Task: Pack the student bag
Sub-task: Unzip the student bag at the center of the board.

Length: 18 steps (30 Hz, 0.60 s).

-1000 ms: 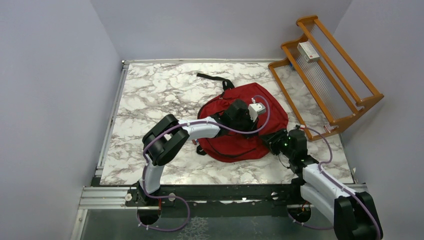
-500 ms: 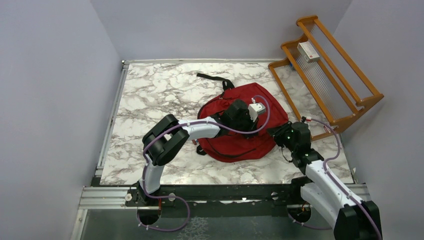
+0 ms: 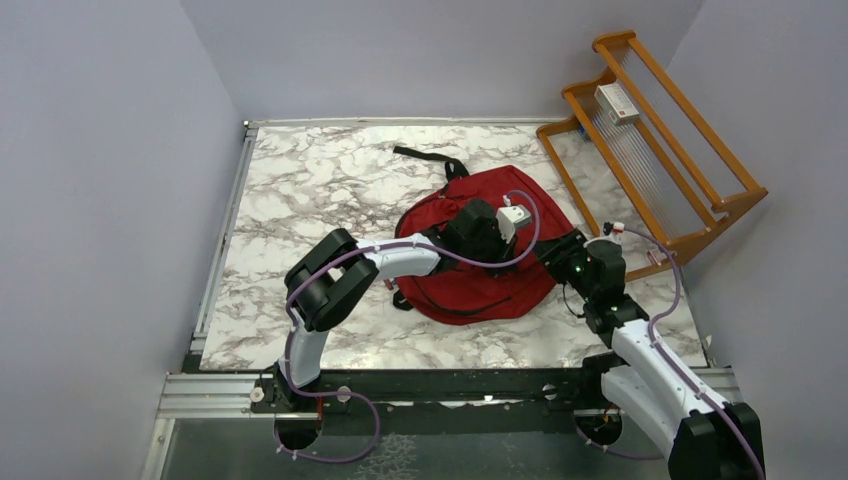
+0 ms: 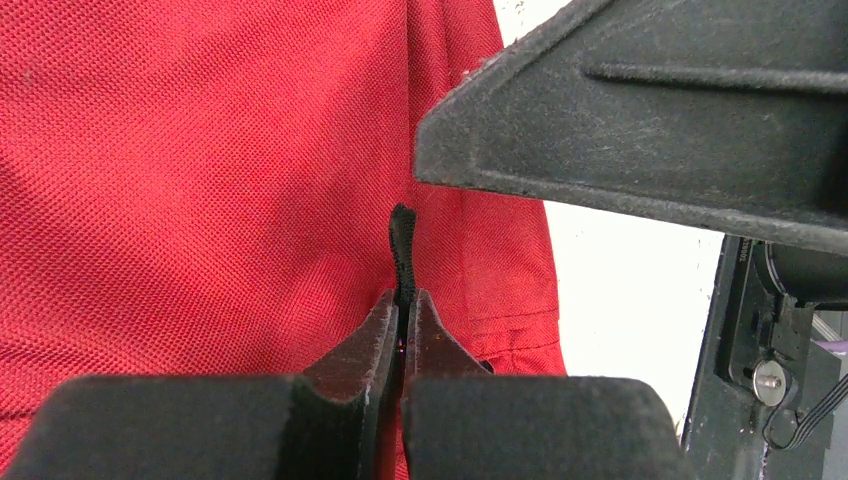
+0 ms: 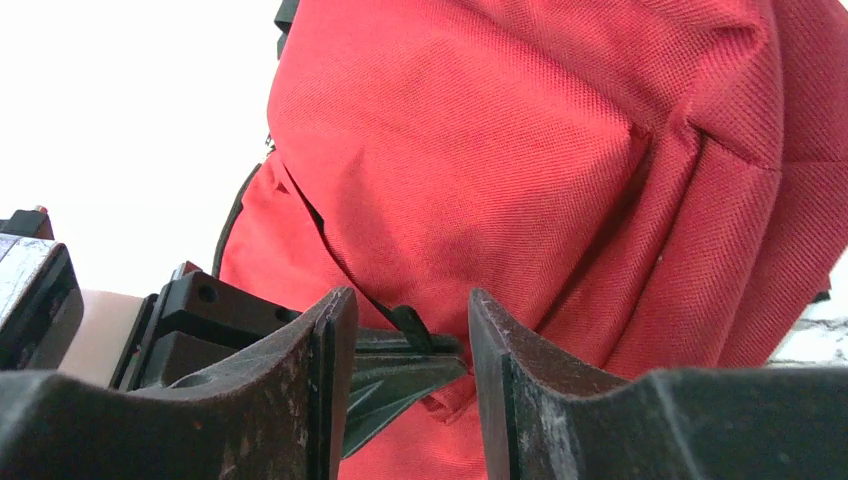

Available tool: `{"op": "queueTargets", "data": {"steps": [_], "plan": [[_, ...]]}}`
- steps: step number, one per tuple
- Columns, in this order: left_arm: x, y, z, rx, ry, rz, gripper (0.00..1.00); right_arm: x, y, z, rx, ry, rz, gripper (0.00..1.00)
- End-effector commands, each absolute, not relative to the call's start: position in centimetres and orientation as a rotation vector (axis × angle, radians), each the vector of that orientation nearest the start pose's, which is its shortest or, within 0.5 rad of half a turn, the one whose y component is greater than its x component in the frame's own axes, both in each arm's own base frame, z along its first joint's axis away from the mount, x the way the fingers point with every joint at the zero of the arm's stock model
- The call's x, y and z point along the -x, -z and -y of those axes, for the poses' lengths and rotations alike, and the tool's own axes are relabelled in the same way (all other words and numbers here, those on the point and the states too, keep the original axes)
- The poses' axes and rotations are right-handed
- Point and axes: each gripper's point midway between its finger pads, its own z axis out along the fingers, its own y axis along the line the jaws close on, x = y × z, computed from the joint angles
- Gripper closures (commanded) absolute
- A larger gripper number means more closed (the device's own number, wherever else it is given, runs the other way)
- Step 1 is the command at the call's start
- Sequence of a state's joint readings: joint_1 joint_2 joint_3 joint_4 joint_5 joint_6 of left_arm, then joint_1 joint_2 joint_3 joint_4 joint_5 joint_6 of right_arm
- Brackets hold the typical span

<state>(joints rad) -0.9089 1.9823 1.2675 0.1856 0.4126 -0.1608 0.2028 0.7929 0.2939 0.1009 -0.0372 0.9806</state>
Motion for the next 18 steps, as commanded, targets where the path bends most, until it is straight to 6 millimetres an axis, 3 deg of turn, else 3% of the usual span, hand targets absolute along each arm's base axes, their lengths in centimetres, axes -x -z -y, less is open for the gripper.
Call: {"op": "queueTargets", "data": {"steps": [1, 10, 18], "plan": [[-27.2, -10.7, 47.0, -1.044, 1.077, -1.901, 1.0, -29.3, -13.8, -11.1, -0.668, -0.849, -1.89, 0.5], [-27.2, -10.7, 46.9, -1.045, 1.077, -1.903, 1.0, -30.0, -13.4, -13.2, -0.583, -0.931, -1.955, 0.51], [-27.1, -10.6, 46.9, -1.048, 1.083, -1.9, 1.0, -30.1, -12.9, -13.2, -0.589, -0.929, -1.966, 0.67]]}}
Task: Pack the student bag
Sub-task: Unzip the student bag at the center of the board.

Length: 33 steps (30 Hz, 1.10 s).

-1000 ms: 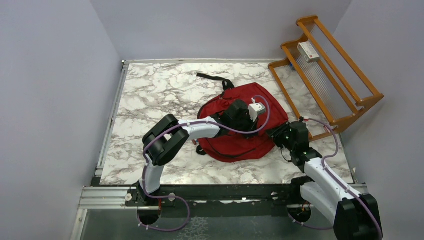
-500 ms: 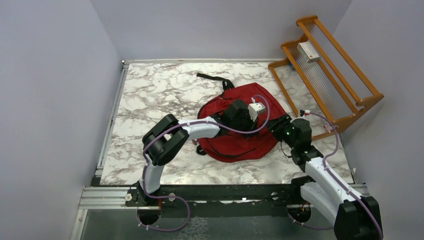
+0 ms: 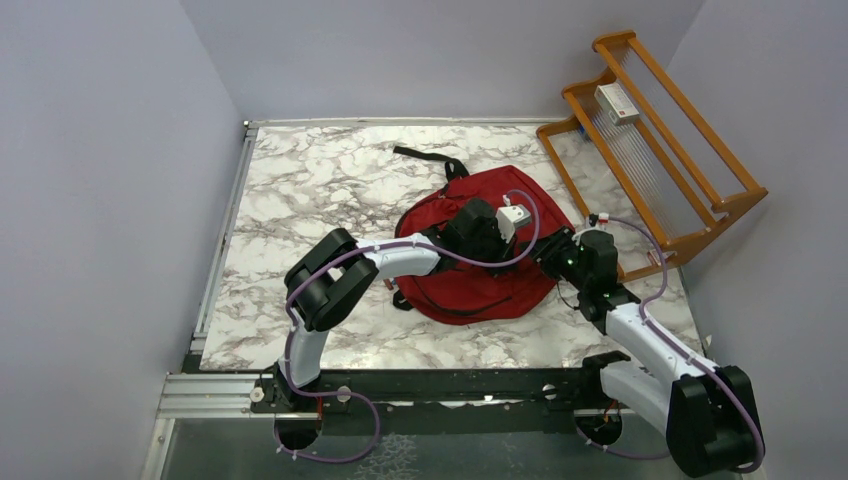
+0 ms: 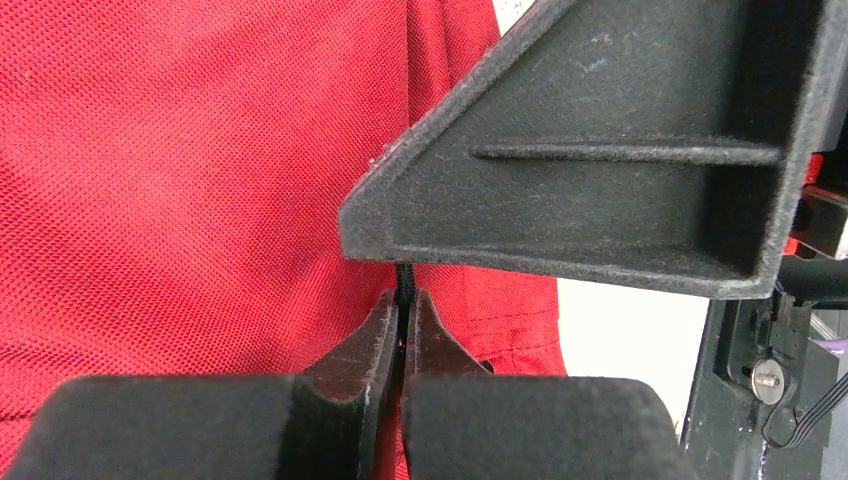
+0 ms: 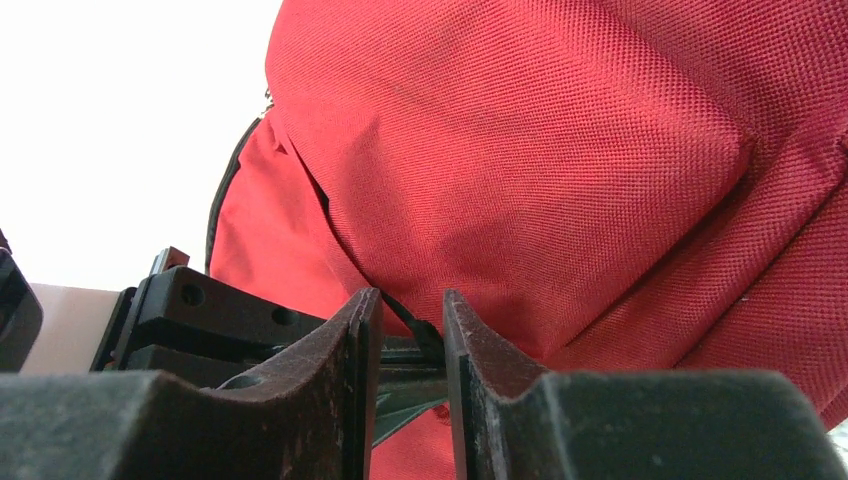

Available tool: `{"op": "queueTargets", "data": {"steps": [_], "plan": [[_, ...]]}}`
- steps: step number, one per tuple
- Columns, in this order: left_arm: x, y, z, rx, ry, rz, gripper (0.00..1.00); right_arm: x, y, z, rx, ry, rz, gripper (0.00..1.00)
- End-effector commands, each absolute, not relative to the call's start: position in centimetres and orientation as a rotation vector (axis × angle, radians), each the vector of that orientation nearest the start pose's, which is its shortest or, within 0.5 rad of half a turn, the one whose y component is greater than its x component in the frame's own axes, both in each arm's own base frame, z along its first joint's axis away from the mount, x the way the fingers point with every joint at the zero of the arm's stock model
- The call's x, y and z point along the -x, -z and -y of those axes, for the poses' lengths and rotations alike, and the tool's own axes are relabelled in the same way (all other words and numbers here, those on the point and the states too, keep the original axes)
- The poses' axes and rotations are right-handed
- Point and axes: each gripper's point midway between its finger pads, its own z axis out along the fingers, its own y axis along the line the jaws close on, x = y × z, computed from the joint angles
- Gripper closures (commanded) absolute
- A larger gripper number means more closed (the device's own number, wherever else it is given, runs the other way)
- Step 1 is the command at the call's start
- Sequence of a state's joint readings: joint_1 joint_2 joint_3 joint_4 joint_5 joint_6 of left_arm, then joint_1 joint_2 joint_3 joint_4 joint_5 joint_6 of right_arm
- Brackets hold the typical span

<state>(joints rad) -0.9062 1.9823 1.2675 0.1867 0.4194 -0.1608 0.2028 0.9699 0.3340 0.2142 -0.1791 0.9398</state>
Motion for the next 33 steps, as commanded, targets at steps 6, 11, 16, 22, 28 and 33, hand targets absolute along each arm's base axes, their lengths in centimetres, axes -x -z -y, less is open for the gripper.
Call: {"op": "queueTargets", "data": {"steps": [6, 11, 16, 22, 28, 33], "plan": [[-27.1, -10.8, 46.9, -1.047, 1.085, -1.897, 1.0, -30.0, -12.2, -13.3, -0.596, -0.931, -1.993, 0.65], [-27.1, -10.8, 47.0, -1.047, 1.087, -1.896, 1.0, -30.0, -12.2, -13.5, -0.592, -0.942, -1.996, 0.74], [-27.0, -10.9, 46.9, -1.047, 1.087, -1.895, 1.0, -30.0, -12.4, -13.4, -0.587, -0.934, -1.983, 0.88], [-27.1, -11.1, 47.0, -1.037, 1.089, -1.893, 0.82, -29.8, -12.7, -13.3, -0.578, -0.933, -1.972, 1.0], [-27.5, -11.5, 47.2, -1.021, 1.086, -1.887, 0.64, -29.6, -12.8, -13.3, -0.574, -0.936, -1.971, 1.0], [-27.8, -11.9, 47.4, -1.001, 1.091, -1.877, 0.63, -29.4, -12.9, -13.4, -0.573, -0.944, -1.972, 1.0]]}}
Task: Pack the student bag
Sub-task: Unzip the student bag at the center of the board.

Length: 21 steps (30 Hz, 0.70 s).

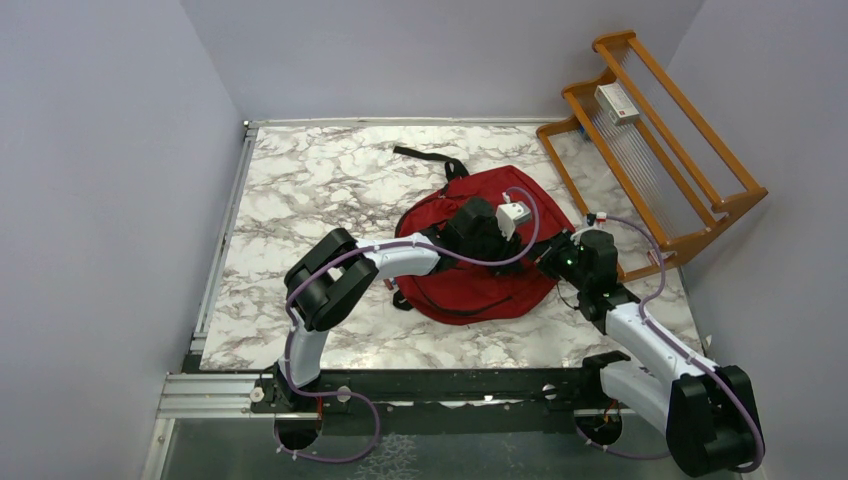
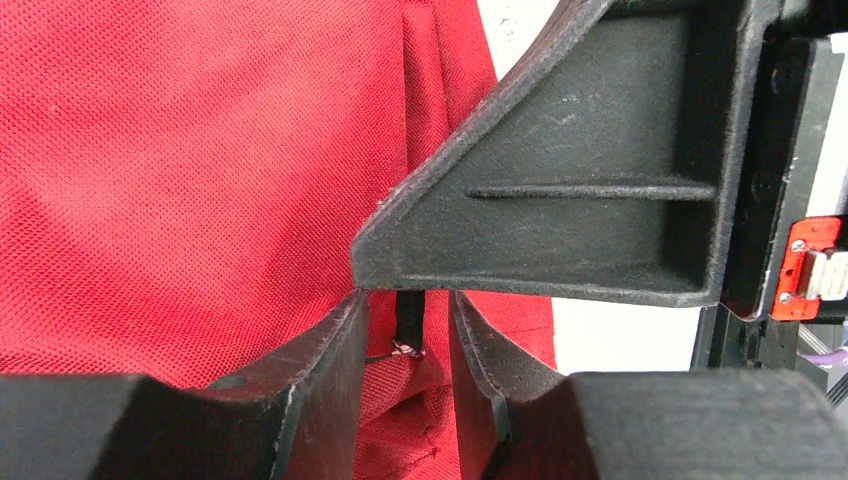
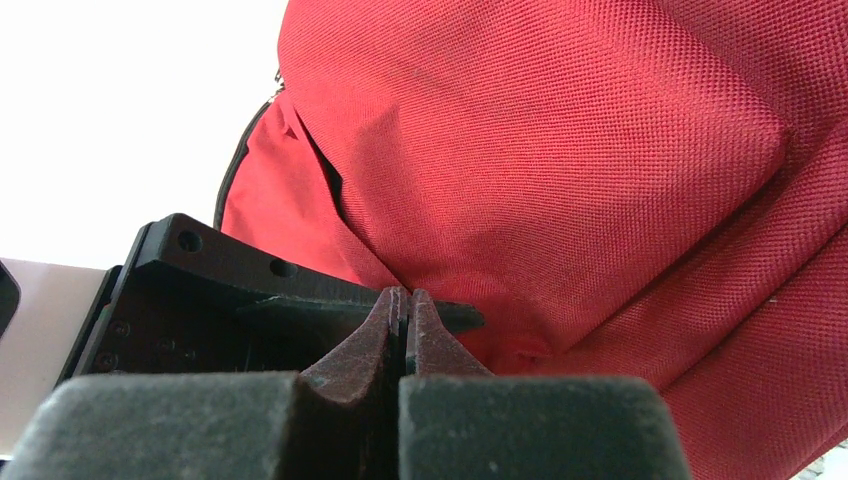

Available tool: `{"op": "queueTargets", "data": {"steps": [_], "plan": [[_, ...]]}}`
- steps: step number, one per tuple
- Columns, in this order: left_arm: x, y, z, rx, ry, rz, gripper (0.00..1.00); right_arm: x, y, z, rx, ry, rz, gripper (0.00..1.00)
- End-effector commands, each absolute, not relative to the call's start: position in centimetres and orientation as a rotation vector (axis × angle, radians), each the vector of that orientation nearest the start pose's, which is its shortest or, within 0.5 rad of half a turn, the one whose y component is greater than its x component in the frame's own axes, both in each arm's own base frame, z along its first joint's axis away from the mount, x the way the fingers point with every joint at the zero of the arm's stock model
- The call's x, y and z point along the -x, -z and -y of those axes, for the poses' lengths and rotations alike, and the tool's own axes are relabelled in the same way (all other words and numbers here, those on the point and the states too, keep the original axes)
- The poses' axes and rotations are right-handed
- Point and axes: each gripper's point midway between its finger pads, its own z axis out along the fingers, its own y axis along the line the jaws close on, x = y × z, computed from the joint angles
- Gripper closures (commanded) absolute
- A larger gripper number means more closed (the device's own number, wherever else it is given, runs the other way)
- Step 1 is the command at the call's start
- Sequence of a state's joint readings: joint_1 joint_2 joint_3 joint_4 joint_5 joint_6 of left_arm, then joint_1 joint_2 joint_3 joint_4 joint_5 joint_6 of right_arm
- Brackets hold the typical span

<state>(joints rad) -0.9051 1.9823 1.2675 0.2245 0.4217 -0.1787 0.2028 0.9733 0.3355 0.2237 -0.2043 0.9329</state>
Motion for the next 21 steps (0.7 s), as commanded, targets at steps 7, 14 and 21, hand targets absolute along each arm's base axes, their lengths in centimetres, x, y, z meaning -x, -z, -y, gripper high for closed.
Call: {"op": "queueTargets", "data": {"steps": [7, 14, 21], "plan": [[-28.3, -12.7, 47.5, -0.963, 1.082, -1.86, 0.66, -29.3, -12.8, -13.4, -0.577, -0.95, -1.974, 1.0], [-28.5, -13.1, 47.4, -0.943, 1.072, -1.852, 0.68, -29.3, -12.8, -13.6, -0.576, -0.964, -1.975, 0.99], [-28.8, -13.3, 47.6, -0.919, 1.076, -1.848, 0.75, -29.3, -12.7, -13.8, -0.572, -0.977, -1.981, 1.0]]}}
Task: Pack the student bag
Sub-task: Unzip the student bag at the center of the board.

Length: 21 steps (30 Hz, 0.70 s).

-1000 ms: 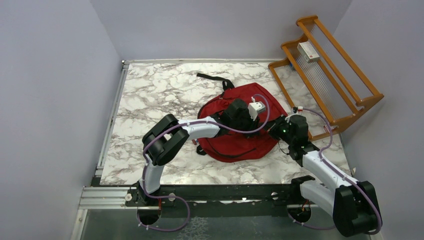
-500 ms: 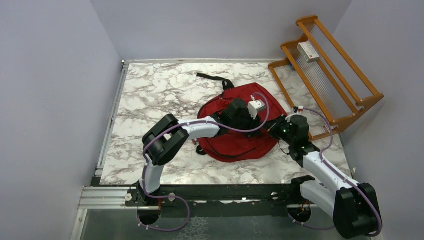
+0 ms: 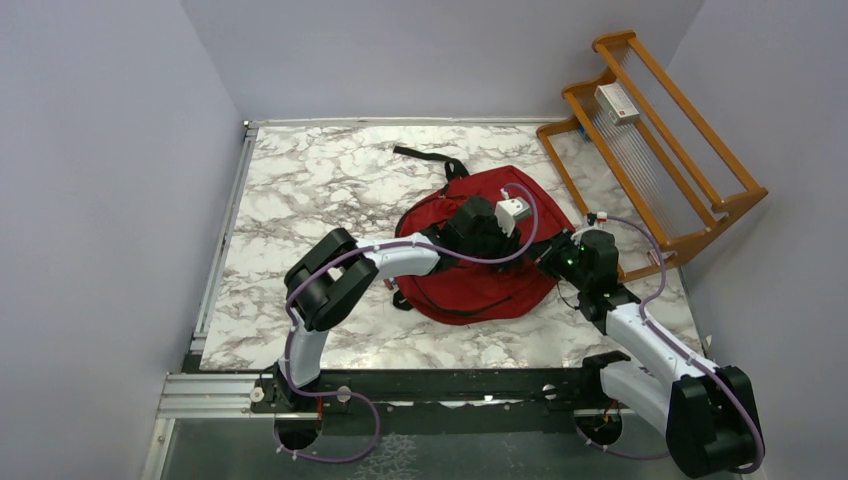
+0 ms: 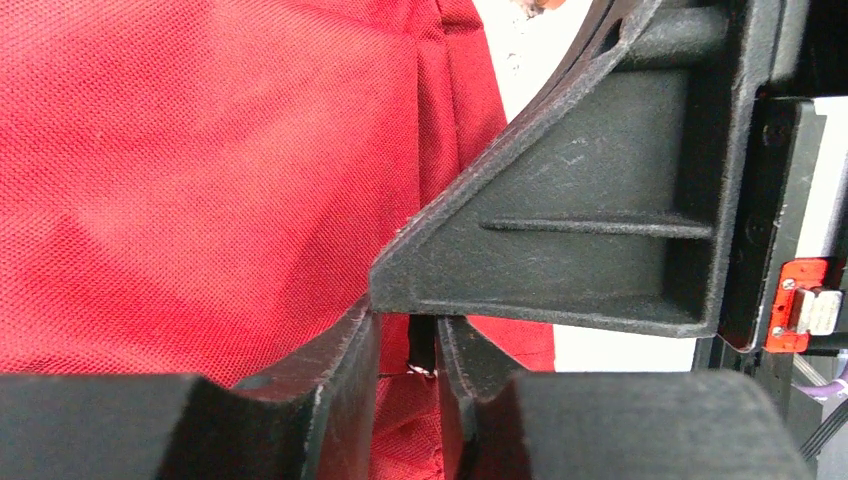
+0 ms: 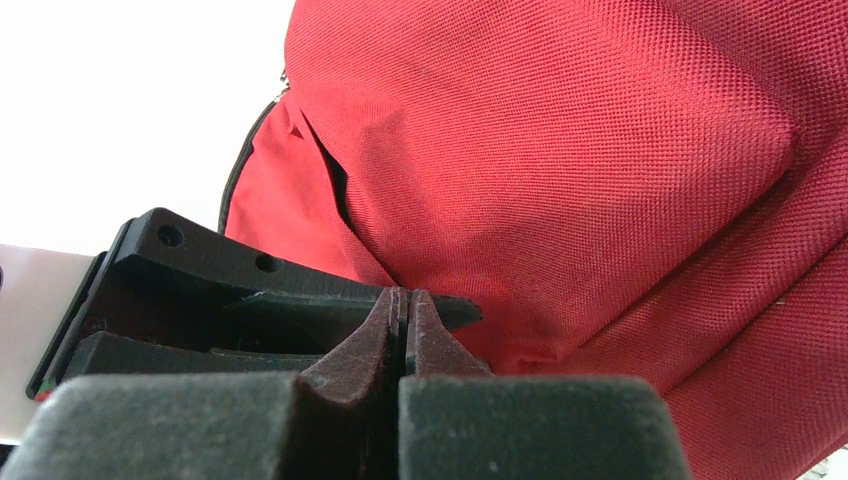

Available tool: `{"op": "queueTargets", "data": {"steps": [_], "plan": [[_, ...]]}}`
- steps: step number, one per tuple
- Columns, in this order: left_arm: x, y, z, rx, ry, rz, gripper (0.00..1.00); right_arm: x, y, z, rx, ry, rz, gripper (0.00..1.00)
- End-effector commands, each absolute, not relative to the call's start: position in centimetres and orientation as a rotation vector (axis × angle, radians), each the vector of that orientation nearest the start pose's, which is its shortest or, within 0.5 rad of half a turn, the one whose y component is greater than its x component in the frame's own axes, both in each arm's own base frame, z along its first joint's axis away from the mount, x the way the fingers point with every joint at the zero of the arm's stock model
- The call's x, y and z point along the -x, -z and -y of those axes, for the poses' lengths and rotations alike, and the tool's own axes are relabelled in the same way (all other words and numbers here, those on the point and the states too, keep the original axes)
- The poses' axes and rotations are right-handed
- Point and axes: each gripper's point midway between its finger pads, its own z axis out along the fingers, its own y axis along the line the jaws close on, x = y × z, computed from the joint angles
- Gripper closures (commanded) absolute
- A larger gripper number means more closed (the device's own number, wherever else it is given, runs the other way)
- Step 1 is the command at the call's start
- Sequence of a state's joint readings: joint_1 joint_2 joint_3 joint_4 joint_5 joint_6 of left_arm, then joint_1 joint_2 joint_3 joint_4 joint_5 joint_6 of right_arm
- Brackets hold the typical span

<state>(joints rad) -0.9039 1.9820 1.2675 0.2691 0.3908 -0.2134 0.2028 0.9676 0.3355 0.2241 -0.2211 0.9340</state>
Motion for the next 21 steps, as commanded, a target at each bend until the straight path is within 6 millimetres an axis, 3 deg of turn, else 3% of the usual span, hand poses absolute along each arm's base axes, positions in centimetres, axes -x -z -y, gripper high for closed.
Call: {"op": "queueTargets", "data": {"steps": [1, 9, 16, 21], "plan": [[-28.8, -13.3, 47.6, -0.919, 1.078, -1.848, 0.77, -29.2, -12.7, -13.8, -0.57, -0.98, -1.983, 1.0], [-28.6, -13.4, 47.8, -0.924, 1.093, -1.843, 1.0, -29.0, -12.4, -13.5, -0.585, -0.954, -1.991, 0.99], [-28.4, -13.3, 47.3, -0.935, 1.079, -1.842, 1.0, -28.1, -12.8, -11.8, -0.652, -0.862, -1.979, 0.65], [-28.2, -13.1, 47.1, -0.938, 1.079, -1.847, 1.0, -26.3, -11.7, -10.0, -0.8, -0.803, -1.972, 0.58]]}}
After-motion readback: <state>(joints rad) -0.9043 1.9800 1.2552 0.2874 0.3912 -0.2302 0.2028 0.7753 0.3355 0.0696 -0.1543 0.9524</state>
